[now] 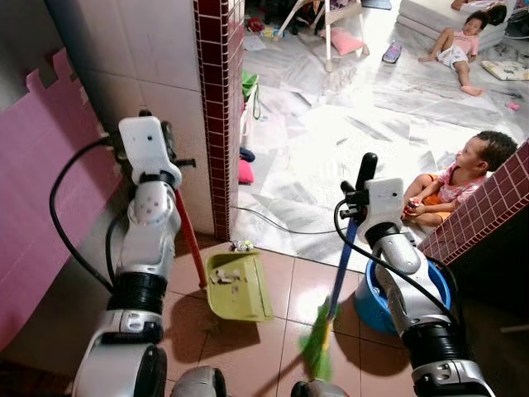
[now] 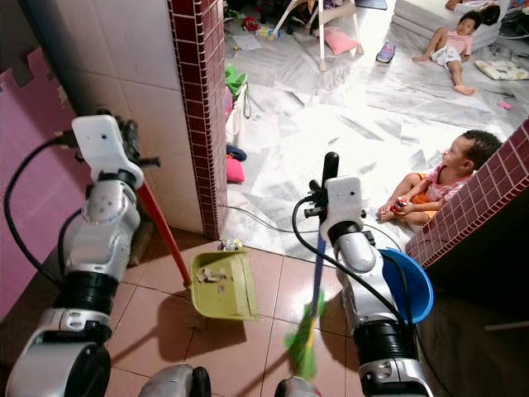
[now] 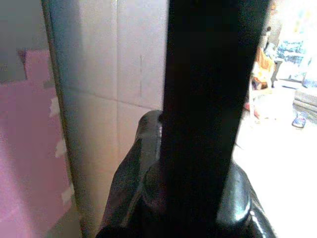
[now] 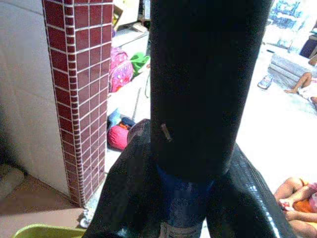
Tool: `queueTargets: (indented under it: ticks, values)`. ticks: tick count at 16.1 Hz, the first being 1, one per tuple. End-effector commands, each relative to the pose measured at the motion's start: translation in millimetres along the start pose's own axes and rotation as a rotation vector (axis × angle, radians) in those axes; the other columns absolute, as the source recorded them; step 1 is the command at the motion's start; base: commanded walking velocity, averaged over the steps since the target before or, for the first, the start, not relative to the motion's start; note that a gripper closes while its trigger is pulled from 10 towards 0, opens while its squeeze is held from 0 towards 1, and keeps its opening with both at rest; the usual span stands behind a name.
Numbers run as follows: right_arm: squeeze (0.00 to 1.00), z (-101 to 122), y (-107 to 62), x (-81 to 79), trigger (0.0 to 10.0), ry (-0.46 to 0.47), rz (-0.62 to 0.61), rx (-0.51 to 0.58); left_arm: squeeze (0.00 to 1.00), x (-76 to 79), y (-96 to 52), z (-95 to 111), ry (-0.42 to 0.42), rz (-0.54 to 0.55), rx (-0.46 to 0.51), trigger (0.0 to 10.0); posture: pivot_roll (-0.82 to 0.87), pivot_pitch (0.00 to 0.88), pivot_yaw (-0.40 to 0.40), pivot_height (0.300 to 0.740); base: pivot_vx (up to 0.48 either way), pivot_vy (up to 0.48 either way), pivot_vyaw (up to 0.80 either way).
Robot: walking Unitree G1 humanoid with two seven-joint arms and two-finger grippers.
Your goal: Sweep floor
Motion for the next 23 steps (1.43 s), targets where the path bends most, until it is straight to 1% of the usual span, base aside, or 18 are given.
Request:
queueTargets:
  ticks: [1, 6, 8, 11, 13, 14, 16, 17, 18, 19, 20, 21, 23]
  values:
    - [0.0, 3, 1.5, 3.7, 10.0, 0.003, -0.019, 0.014, 0.0, 6.4, -0.2, 14, -0.017, -0.021, 0.048, 10.0, 0.0, 0.0, -0.039, 0.74, -0.27, 0.0, 0.0]
    - [0.0, -6, 2.3, 1.9, 10.0, 0.042, -0.032, -0.013, 0.0, 15.5, -2.0, 12, -0.033, -0.047, 0.038, 10.0, 0.01, 0.0, -0.056, 0.74, -0.279, 0.0, 0.0]
    - [0.0, -9, 2.9, 4.1, 10.0, 0.059, -0.047, -0.025, 0.0, 16.4, -2.8, 12, -0.037, -0.053, 0.033, 10.0, 0.02, 0.0, -0.054, 0.74, -0.281, 0.0, 0.0]
    - [0.0, -10, 3.6, 3.1, 10.0, 0.069, -0.05, -0.023, 0.0, 15.1, -2.7, 10, -0.037, -0.056, 0.025, 10.0, 0.02, 0.0, -0.048, 0.74, -0.271, 0.0, 0.0]
    - [0.0, -11, 4.3, 2.7, 10.0, 0.075, -0.052, -0.025, 0.0, 8.6, -0.3, 5, -0.053, -0.007, -0.014, 10.0, 0.02, 0.0, -0.045, 0.74, 0.0, 0.0, 0.0]
    - [0.0, -10, 4.5, 2.7, 10.0, 0.079, -0.051, -0.02, 0.0, 10.2, 0.7, -2, -0.069, -0.031, -0.06, 10.0, 0.02, 0.0, -0.041, 0.74, 0.0, 0.0, 0.0]
    - [0.0, -9, 4.9, 3.0, 10.0, 0.081, -0.055, -0.017, 0.0, 9.0, -1.3, -4, -0.132, -0.068, -0.064, 10.0, 0.02, 0.0, -0.034, 0.74, 0.0, 0.0, -0.66]
    - [0.0, -9, 5.3, 3.8, 10.0, 0.084, -0.061, -0.014, 0.0, 7.5, -4.8, -4, -0.152, -0.091, -0.058, 10.0, 0.02, 0.0, -0.034, 0.74, 0.0, 0.0, -0.8]
    - [0.0, -8, 5.5, 4.7, 10.0, 0.087, -0.069, -0.01, 0.0, 1.8, -6.4, -8, -0.124, -0.066, -0.069, 10.0, 0.02, 0.0, -0.034, 0.74, 0.0, 0.0, -0.8]
    - [0.0, -7, 5.7, 5.9, 10.0, 0.09, -0.079, -0.006, 0.0, -3.8, -9.0, -13, -0.115, -0.045, -0.078, 10.0, 0.02, 0.0, -0.03, 0.74, 0.0, 0.0, -0.8]
    - [0.0, -6, 5.9, 6.4, 10.0, 0.094, -0.083, -0.002, 0.0, -5.5, -11.2, -15, -0.102, -0.051, -0.077, 10.0, 0.01, 0.0, -0.029, 0.74, 0.0, 0.0, -0.8]
    - [0.0, -6, 5.9, 6.6, 10.0, 0.095, -0.086, -0.001, 0.0, -1.7, -15.2, -17, -0.111, -0.09, -0.066, 10.0, 0.01, 0.0, -0.03, 0.74, 0.0, 0.0, -0.8]
    - [0.0, -5, 6.1, 7.6, 10.0, 0.096, -0.089, 0.0, 0.0, -2.9, -15.9, -18, -0.093, -0.082, -0.068, 10.0, 0.01, 0.0, -0.033, 0.74, 0.0, 0.0, -0.8]
Point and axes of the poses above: a point about 5 cm out from each wrist's last joint towards the gripper, its own y axis pointing out of the wrist towards the gripper, its own z axis along the axis of the wrist's last joint, x = y × z, the point moved 6 cm from there along y, pointing out of the wrist towards the gripper, and after that the axes turned 10 degrees about y, right-handed, at the moved point
